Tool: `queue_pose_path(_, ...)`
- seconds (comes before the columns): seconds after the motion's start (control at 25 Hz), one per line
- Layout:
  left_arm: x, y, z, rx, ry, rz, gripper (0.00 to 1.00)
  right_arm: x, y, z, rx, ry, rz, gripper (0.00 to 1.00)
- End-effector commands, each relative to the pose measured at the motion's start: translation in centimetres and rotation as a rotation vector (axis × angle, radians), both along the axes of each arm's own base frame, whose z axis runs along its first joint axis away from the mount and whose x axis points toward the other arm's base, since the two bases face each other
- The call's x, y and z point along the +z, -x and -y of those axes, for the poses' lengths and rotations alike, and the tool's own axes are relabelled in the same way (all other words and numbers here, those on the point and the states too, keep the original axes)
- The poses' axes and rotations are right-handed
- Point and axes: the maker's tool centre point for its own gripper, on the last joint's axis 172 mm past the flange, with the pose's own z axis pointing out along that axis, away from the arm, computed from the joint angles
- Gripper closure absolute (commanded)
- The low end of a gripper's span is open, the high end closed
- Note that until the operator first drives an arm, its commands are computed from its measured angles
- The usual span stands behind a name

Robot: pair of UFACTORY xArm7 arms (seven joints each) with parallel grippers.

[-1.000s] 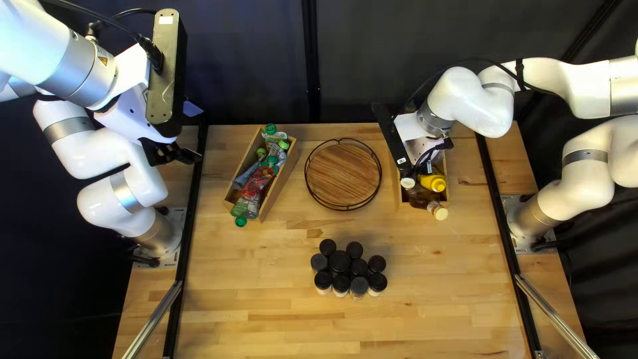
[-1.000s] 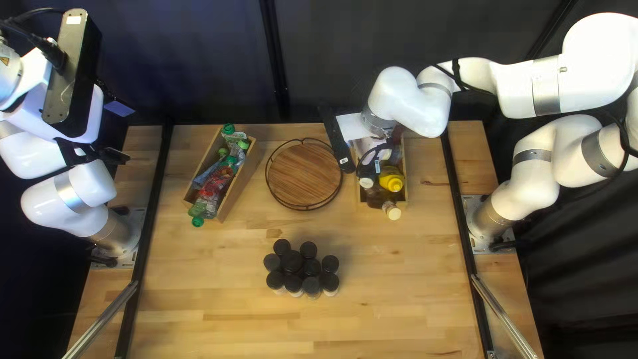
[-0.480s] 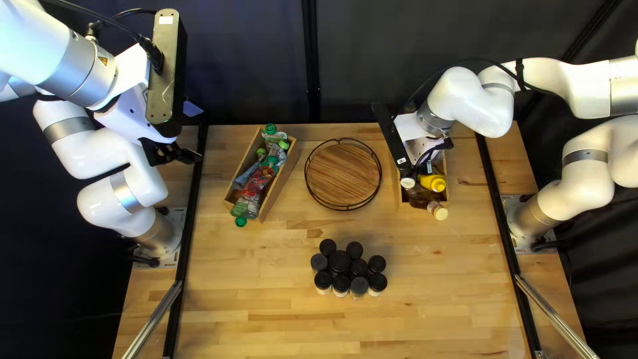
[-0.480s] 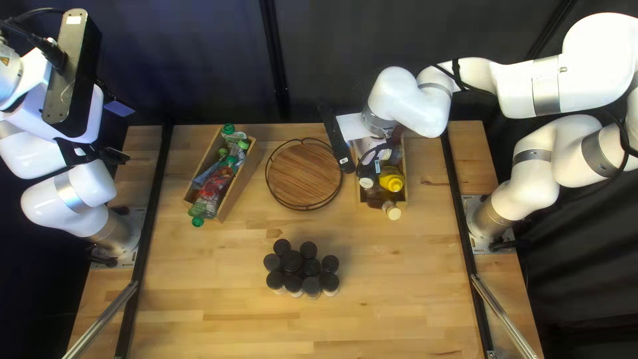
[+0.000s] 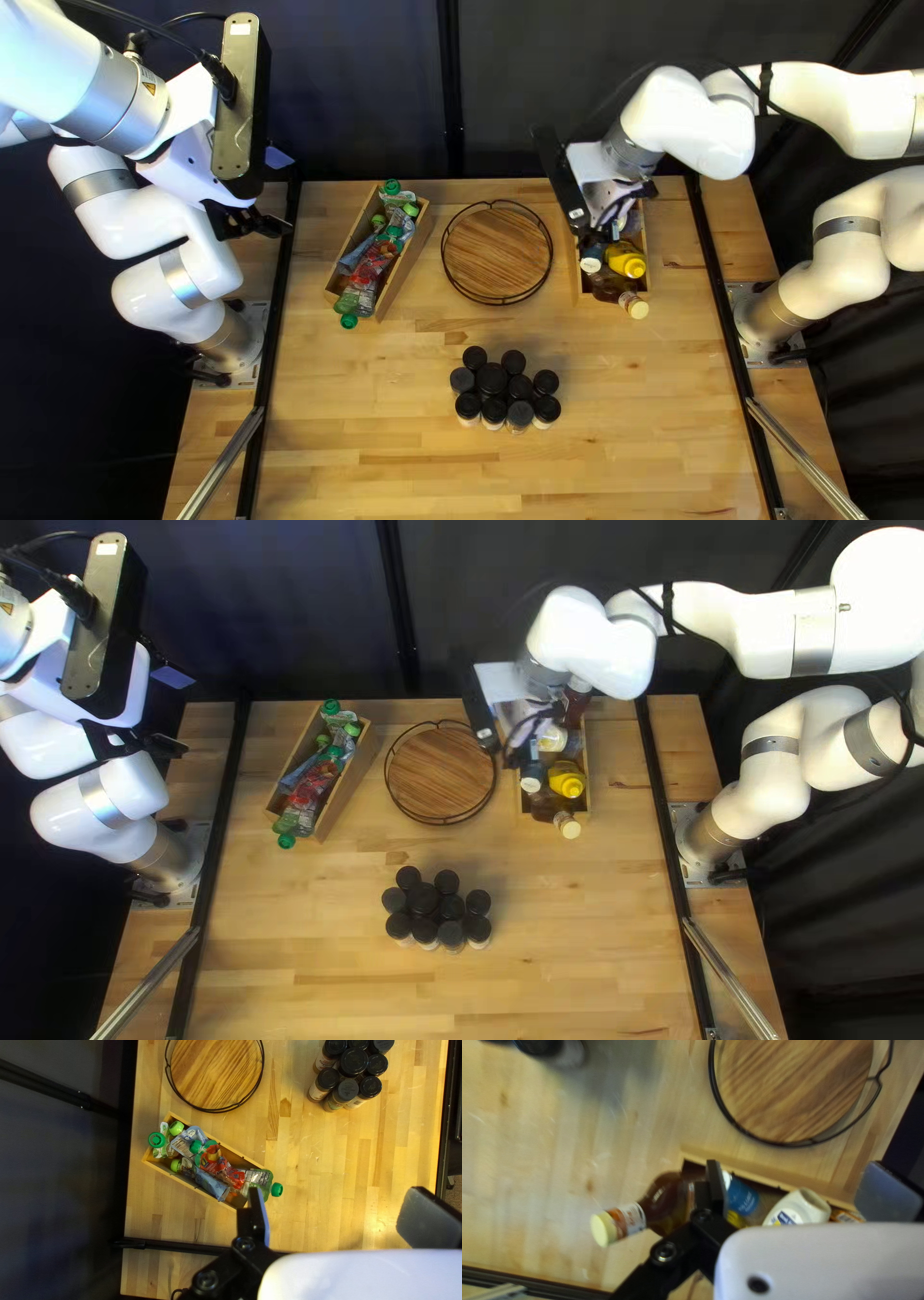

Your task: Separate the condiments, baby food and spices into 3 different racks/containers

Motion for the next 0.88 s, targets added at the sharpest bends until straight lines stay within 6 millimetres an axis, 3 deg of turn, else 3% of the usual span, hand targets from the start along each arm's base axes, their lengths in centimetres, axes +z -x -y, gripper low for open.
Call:
queue_pose_path(0.04, 0.0, 0.0, 0.0, 0.0, 0.0, 0.0, 0.0, 1.3, -2.7, -3.4, -0.105, -0.064, -0.006, 0.0)
queue_pose_path(0.24, 0.0, 0.0, 0.0, 0.0, 0.0, 0.0, 0.0, 1.9, -4.7, -8.9, -0.147, -0.097, -0.032, 0.0)
queue_pose_path(0.4, 0.0, 0.0, 0.0, 0.0, 0.0, 0.0, 0.0, 2.1, -5.0, -12.3, -0.15, -0.104, -0.07, 0.0)
queue_pose_path(0.52, 0.0, 0.0, 0.0, 0.0, 0.0, 0.0, 0.0, 3.8, -4.1, -14.2, -0.153, -0.09, -0.076, 0.0)
queue_pose_path(0.56, 0.0, 0.0, 0.0, 0.0, 0.0, 0.0, 0.0, 5.3, -3.4, -14.7, -0.158, -0.073, -0.069, 0.0)
queue_pose_path(0.72, 0.0, 0.0, 0.0, 0.0, 0.0, 0.0, 0.0, 9.1, -1.7, -14.9, -0.182, -0.019, -0.041, 0.0)
queue_pose_path(0.88, 0.0, 0.0, 0.0, 0.0, 0.0, 0.0, 0.0, 15.1, 2.3, -12.1, -0.228, 0.045, 0.015, 0.0)
